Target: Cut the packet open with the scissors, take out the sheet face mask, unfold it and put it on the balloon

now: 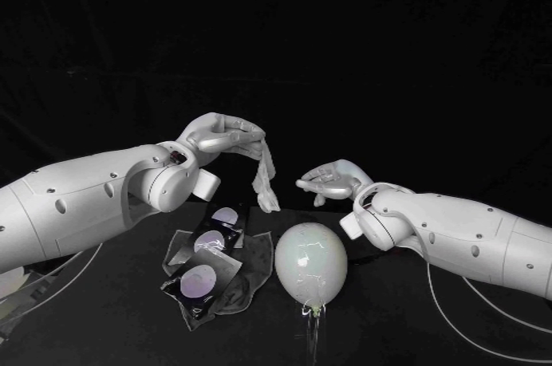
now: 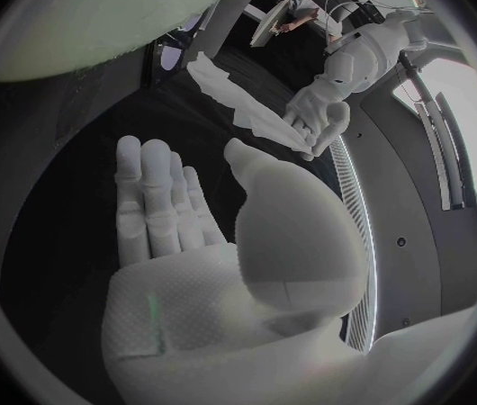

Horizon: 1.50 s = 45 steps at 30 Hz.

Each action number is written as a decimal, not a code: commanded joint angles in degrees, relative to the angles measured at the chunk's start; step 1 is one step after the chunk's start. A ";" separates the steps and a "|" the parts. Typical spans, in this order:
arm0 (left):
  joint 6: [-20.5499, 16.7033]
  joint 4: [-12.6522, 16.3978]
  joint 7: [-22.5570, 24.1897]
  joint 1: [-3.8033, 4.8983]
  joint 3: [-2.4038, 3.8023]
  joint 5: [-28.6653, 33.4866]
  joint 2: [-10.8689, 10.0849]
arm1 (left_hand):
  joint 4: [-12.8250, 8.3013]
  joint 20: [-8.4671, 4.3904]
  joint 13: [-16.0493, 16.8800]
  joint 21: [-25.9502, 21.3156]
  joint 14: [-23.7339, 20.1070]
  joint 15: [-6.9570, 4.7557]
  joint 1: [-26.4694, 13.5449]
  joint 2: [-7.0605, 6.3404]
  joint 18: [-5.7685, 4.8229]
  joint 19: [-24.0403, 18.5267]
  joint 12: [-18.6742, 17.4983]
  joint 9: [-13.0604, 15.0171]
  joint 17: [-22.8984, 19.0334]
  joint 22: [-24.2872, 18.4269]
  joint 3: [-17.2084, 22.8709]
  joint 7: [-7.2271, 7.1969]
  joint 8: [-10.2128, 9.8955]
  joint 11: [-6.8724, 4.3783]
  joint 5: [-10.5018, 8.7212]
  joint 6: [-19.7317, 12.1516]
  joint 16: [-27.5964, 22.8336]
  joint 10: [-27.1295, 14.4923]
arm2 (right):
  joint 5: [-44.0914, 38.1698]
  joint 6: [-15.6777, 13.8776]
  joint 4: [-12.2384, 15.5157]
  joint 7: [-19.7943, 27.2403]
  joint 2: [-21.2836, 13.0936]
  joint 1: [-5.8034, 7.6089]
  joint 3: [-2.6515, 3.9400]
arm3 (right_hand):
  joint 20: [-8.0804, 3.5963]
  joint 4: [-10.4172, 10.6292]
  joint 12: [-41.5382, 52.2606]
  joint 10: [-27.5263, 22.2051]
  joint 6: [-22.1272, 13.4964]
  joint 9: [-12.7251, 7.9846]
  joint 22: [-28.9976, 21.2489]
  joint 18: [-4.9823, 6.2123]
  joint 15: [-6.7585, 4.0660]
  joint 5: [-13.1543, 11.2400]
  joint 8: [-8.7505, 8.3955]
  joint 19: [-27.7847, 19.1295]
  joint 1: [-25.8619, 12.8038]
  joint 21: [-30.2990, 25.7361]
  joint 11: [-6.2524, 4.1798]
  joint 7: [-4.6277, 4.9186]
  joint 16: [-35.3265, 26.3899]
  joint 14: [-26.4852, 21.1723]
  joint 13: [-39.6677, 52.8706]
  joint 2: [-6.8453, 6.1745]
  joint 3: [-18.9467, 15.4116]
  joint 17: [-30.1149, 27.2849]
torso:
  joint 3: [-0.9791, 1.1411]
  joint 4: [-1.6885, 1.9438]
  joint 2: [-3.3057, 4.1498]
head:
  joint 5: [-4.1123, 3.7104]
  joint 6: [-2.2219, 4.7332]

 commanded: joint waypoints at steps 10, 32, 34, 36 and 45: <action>2.30 -0.31 0.65 1.98 0.90 -1.21 1.59 | 0.07 -0.09 0.08 0.30 -0.27 -0.21 0.11 0.61 0.48 -0.50 0.25 13.09 0.08 0.09 0.36 0.04 0.15 -0.09 0.40 0.00 0.17 -0.40 | 6.63 13.10 -1.80 0.89 0.71 -0.48 -0.31 | 2.90 3.80 -2.16 0.31 -0.76 -0.36 -8.37 -0.57 3.55 -0.06 -1.93 -10.62 3.43 -11.22 1.84 1.86 -10.15 -17.65 -7.24 2.26 -8.08 -7.82 | -0.07 -0.08 -0.09 | -0.58 0.74; 3.14 0.49 0.80 2.82 1.74 -1.49 2.41 | 0.08 -0.05 0.19 0.38 -0.34 -0.18 0.07 0.62 0.46 -0.66 0.29 13.22 0.12 0.15 0.38 0.07 0.15 -0.06 0.39 -0.09 0.16 -0.51 | 24.39 21.57 -2.52 8.75 0.81 -1.14 -0.55 | 5.94 4.45 -3.54 0.44 0.17 -0.54 -21.16 0.34 5.53 -0.16 -3.01 -15.78 8.13 -13.94 2.40 -0.50 -21.41 -22.22 -14.27 8.81 -17.40 -20.42 | -0.03 -0.03 -0.04 | -0.48 0.76; 3.15 0.55 0.78 2.82 1.74 -1.49 2.35 | 0.08 -0.05 0.19 0.38 -0.34 -0.18 0.07 0.62 0.46 -0.66 0.29 13.22 0.12 0.15 0.38 0.07 0.15 -0.06 0.39 -0.09 0.16 -0.51 | 24.88 22.25 -2.51 9.00 0.71 -1.14 -0.55 | 5.96 4.44 -3.36 0.82 0.47 -0.52 -21.63 0.33 5.55 -0.16 -2.93 -15.89 8.53 -13.93 2.42 -0.64 -21.59 -22.25 -14.42 9.24 -17.63 -20.71 | -0.03 -0.05 -0.07 | -0.51 0.74; 3.16 0.59 0.76 2.83 1.75 -1.49 2.27 | 0.08 -0.05 0.19 0.38 -0.34 -0.18 0.07 0.62 0.46 -0.66 0.29 13.22 0.12 0.15 0.38 0.07 0.15 -0.06 0.39 -0.09 0.16 -0.51 | 25.22 22.65 -2.49 9.22 0.71 -1.15 -0.55 | 5.97 4.46 -3.26 1.06 0.65 -0.52 -22.00 0.34 5.56 -0.16 -2.91 -15.93 8.78 -13.91 2.46 -0.65 -21.69 -22.21 -14.56 9.59 -17.84 -20.93 | 0.01 -0.03 -0.04 | -0.54 0.71; 3.24 1.29 0.71 2.83 1.75 -1.21 2.22 | 0.09 -0.03 0.27 0.44 -0.40 -0.16 0.04 0.63 0.45 -0.77 0.33 13.33 0.15 0.20 0.40 0.09 0.14 -0.04 0.39 -0.15 0.15 -0.59 | 25.64 23.47 -2.16 9.78 0.86 -1.15 -0.54 | 6.00 4.45 -3.20 1.34 1.17 -0.56 -23.08 0.33 5.60 -0.16 -2.87 -15.93 9.54 -13.87 2.53 -0.80 -21.96 -22.12 -15.08 10.42 -18.59 -21.56 | -0.08 0.02 0.04 | -0.52 0.71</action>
